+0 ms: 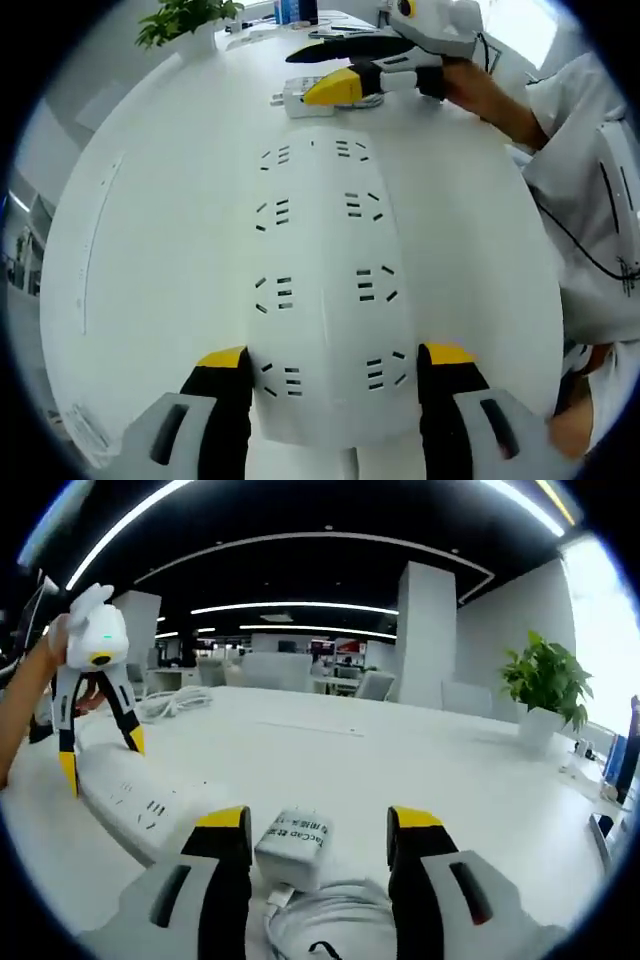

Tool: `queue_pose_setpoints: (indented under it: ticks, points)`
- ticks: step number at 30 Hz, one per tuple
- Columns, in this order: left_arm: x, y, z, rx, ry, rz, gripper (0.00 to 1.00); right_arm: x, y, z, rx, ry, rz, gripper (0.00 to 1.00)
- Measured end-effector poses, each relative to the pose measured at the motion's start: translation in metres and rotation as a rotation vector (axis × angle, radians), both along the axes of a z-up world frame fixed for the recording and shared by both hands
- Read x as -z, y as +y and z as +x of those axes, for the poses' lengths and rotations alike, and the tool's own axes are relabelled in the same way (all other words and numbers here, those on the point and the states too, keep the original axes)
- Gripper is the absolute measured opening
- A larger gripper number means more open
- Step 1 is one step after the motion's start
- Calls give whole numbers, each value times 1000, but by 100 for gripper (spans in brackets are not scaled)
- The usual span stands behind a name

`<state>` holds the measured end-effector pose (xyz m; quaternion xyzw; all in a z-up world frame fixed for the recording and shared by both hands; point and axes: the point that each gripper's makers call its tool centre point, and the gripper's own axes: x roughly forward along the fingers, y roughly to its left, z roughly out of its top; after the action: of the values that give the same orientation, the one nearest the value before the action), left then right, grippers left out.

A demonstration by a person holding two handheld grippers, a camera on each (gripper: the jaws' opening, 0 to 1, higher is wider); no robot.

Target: Straighten the power strip on the desk, plug the charger into it

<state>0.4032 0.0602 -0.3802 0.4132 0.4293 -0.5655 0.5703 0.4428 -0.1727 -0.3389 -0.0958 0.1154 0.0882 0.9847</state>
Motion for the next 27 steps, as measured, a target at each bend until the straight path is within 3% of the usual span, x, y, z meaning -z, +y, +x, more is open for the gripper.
queue_pose_setpoints:
  ticks: [1, 6, 8, 17, 23, 27]
  points:
    - [0, 0, 0, 0, 0, 0, 68, 0, -2, 3, 7, -2, -34, 55]
    - [0, 0, 1, 3, 0, 1, 68, 11, 9, 9, -8, 36, -34, 46]
    - [0, 0, 1, 3, -1, 3, 68, 11, 13, 8, -29, 33, -33, 33]
    - [-1, 0, 2, 6, -1, 0, 68, 10, 15, 5, -63, 27, -52, 30]
    - [-1, -1, 1, 6, -1, -5, 68, 11, 25, -1, -180, 27, -65, 29]
    - [0, -1, 1, 8, 0, -6, 68, 12, 35, -10, -374, 39, -60, 29]
